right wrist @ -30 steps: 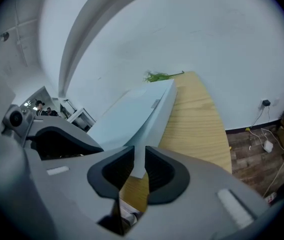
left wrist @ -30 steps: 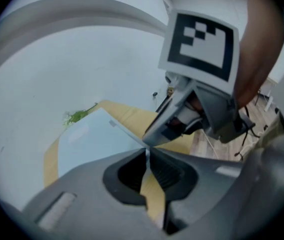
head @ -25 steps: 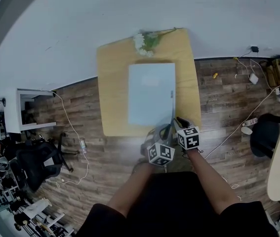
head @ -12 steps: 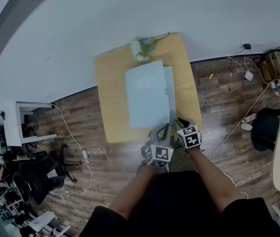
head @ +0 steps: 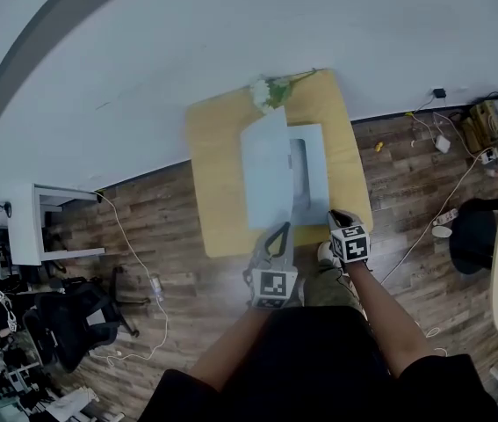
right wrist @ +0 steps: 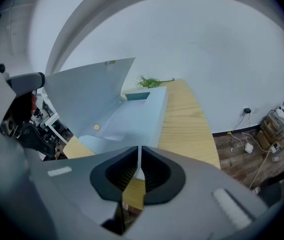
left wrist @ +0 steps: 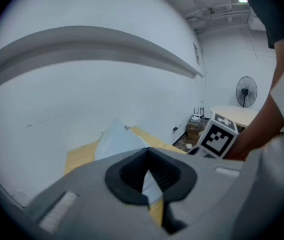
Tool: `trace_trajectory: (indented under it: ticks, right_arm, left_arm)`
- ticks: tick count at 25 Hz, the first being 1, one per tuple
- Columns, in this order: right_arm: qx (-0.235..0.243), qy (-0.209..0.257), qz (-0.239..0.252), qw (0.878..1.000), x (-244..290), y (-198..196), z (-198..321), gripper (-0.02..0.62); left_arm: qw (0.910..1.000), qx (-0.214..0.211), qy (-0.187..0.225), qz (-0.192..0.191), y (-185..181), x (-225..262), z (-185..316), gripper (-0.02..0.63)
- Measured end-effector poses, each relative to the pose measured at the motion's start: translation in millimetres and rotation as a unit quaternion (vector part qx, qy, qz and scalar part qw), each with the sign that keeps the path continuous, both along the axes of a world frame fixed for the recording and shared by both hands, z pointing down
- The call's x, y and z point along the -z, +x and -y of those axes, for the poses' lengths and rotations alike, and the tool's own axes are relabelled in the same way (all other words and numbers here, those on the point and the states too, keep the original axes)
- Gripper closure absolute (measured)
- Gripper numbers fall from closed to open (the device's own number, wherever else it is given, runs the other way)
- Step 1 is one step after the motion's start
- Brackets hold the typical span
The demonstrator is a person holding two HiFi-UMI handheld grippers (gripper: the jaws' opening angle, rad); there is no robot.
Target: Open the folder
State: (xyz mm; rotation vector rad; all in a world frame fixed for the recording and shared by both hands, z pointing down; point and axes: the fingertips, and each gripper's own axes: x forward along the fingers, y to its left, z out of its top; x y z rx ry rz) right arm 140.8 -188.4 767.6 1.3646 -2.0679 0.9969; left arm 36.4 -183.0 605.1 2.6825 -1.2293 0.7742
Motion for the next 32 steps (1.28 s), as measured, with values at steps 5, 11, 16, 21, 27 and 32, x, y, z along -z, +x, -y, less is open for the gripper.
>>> trace_trajectory:
  ticks: [5,11,16,21,27,32]
  right_arm:
    - [-0.006,0.018,-0.005,1.000,24,-26,-7,0.594]
    - [-0.008,0.035,-0.008,0.999,51,-65,-13,0.593]
    - [-0.013,0.070,-0.022,0.997,76,-98,-14,0.594]
    - [-0.010,0.080,-0.030,0.996,83,-132,-18,0.594]
    - [-0.008,0.098,-0.043,0.994,98,-159,-9,0.594]
    - [-0.004,0.106,-0.050,0.993,104,-185,-6,0.594]
  left_arm:
    - [0.9967,0.060,0.019,-0.051,-53,25,1,0.606]
    - [0.9888,0.122,0.018,-0.083,-117,41,8,0.604]
    - [0.9834,0.161,0.023,-0.081,-173,41,9,0.604]
    - [0.9792,0.188,0.016,-0.074,-225,34,11,0.604]
    - [0.9702,0.226,0.001,-0.086,-282,14,16,0.604]
    - [0.9655,0.246,-0.019,-0.084,-324,-6,18,0.604]
